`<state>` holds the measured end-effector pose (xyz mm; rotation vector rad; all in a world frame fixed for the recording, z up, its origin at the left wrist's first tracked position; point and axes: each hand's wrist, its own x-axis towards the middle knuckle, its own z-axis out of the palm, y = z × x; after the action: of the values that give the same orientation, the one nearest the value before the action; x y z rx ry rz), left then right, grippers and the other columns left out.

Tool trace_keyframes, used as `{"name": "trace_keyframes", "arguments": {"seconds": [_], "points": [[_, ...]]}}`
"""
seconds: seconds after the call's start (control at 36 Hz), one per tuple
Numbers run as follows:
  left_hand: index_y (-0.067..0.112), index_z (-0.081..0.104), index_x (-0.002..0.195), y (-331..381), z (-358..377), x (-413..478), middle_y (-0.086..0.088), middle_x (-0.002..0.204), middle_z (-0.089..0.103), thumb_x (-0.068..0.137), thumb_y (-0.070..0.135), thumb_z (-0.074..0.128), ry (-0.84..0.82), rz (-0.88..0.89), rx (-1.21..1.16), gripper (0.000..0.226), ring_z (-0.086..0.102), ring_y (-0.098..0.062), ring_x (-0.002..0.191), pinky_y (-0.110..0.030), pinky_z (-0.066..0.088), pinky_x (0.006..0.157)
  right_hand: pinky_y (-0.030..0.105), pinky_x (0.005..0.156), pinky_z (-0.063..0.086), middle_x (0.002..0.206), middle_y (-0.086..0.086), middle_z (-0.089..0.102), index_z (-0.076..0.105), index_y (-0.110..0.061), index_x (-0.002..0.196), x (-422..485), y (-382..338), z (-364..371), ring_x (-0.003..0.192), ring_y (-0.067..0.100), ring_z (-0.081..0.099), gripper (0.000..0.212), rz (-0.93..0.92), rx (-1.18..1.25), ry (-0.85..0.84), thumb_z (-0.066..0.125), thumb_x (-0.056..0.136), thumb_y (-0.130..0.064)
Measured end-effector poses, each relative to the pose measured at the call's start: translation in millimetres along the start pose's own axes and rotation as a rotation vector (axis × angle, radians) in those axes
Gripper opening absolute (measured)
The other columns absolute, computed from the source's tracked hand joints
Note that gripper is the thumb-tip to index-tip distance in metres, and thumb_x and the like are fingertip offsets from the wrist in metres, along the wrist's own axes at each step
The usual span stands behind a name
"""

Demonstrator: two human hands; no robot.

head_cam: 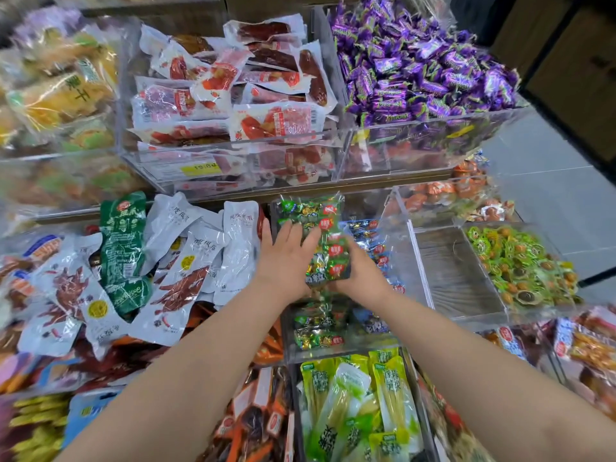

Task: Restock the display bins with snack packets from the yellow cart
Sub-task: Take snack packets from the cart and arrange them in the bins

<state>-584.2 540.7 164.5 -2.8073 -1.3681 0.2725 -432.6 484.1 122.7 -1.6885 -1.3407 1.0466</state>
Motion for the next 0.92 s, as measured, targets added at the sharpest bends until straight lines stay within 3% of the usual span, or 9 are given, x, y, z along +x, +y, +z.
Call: {"name": "trace_keyframes", "arguments": {"seconds": [0.08,0.19,0.28,0.33,0.44,0.58,0.78,0.83,0.92], "points": [[0.020,0.000,0.150,2,-2,8,-0.013,0.155,0.007,0.067,0.059,0.075,-0.038,-0.027,0.006,0.119,-0.002,-0.034,0.147,-0.053,-0.011,0.114,0.005,0.072,0.043,0.100,-0.017,0.060,0.041,-0.031,0.121,14,-6,-3,0.093,0.004,0.058,0.078,0.016,-0.054,-0.024,0.082,0.061,-0.002],[0.016,-0.009,0.151,9,2,9,-0.022,0.152,-0.027,0.063,0.072,0.068,-0.088,-0.018,0.143,0.130,-0.026,-0.041,0.141,-0.056,-0.026,0.104,0.031,0.095,0.045,0.118,0.000,0.060,0.039,-0.016,0.135,12,2,-8,0.110,0.021,0.055,0.088,0.117,-0.200,-0.158,0.086,0.061,-0.011],[0.020,-0.008,0.152,2,5,12,-0.021,0.153,-0.029,0.060,0.073,0.070,-0.095,-0.006,0.079,0.132,-0.027,-0.038,0.142,-0.053,-0.022,0.109,-0.001,0.077,0.038,0.104,-0.023,0.052,0.032,-0.019,0.140,6,7,-10,0.103,0.009,0.054,0.097,0.100,-0.180,-0.158,0.087,0.060,-0.016],[0.021,-0.011,0.151,-1,5,12,-0.020,0.155,-0.026,0.060,0.071,0.072,-0.124,0.009,0.058,0.134,-0.023,-0.035,0.144,-0.051,-0.015,0.113,-0.008,0.067,0.032,0.103,-0.034,0.043,0.021,-0.025,0.144,2,9,-10,0.097,-0.003,0.049,0.107,0.103,-0.119,-0.148,0.087,0.061,-0.018],[0.021,-0.018,0.150,-1,5,11,-0.020,0.155,-0.026,0.060,0.069,0.074,-0.151,0.010,0.103,0.137,-0.024,-0.035,0.144,-0.058,-0.019,0.108,0.018,0.099,0.035,0.141,-0.007,0.041,0.014,-0.023,0.149,-3,13,-12,0.127,0.009,0.038,0.114,0.129,-0.065,-0.083,0.087,0.062,-0.026],[0.026,-0.023,0.148,-4,-5,16,-0.019,0.141,-0.048,0.053,0.076,0.072,-0.049,0.037,0.131,0.143,-0.050,-0.034,0.125,-0.057,-0.037,0.092,0.019,0.099,0.025,0.151,-0.004,0.024,-0.002,-0.027,0.150,-9,15,-14,0.130,0.006,0.027,0.124,0.136,-0.106,-0.077,0.086,0.063,-0.033],[0.037,-0.031,0.143,-10,-12,24,-0.017,0.160,-0.007,0.055,0.070,0.076,-0.142,0.069,0.031,0.142,-0.011,-0.030,0.148,-0.063,-0.008,0.111,0.037,0.112,0.031,0.151,0.000,0.028,0.001,-0.020,0.152,0,5,-12,0.137,0.015,0.029,0.126,0.118,-0.100,-0.072,0.088,0.061,-0.026],[0.036,-0.021,0.147,-12,-12,22,-0.016,0.159,0.011,0.057,0.068,0.077,-0.128,0.091,0.021,0.137,0.004,-0.029,0.148,-0.057,-0.004,0.116,0.020,0.103,0.036,0.140,-0.011,0.037,0.005,-0.021,0.151,3,3,-12,0.127,-0.002,0.037,0.123,0.125,-0.080,-0.085,0.088,0.061,-0.024],[0.036,-0.011,0.151,-16,-12,23,-0.011,0.160,0.013,0.059,0.066,0.077,-0.149,0.072,0.009,0.131,0.007,-0.025,0.149,-0.055,0.000,0.116,-0.010,0.066,0.031,0.104,-0.034,0.037,0.015,-0.026,0.146,9,6,-11,0.084,-0.038,0.039,0.108,0.078,-0.049,-0.135,0.085,0.065,-0.012]]}}
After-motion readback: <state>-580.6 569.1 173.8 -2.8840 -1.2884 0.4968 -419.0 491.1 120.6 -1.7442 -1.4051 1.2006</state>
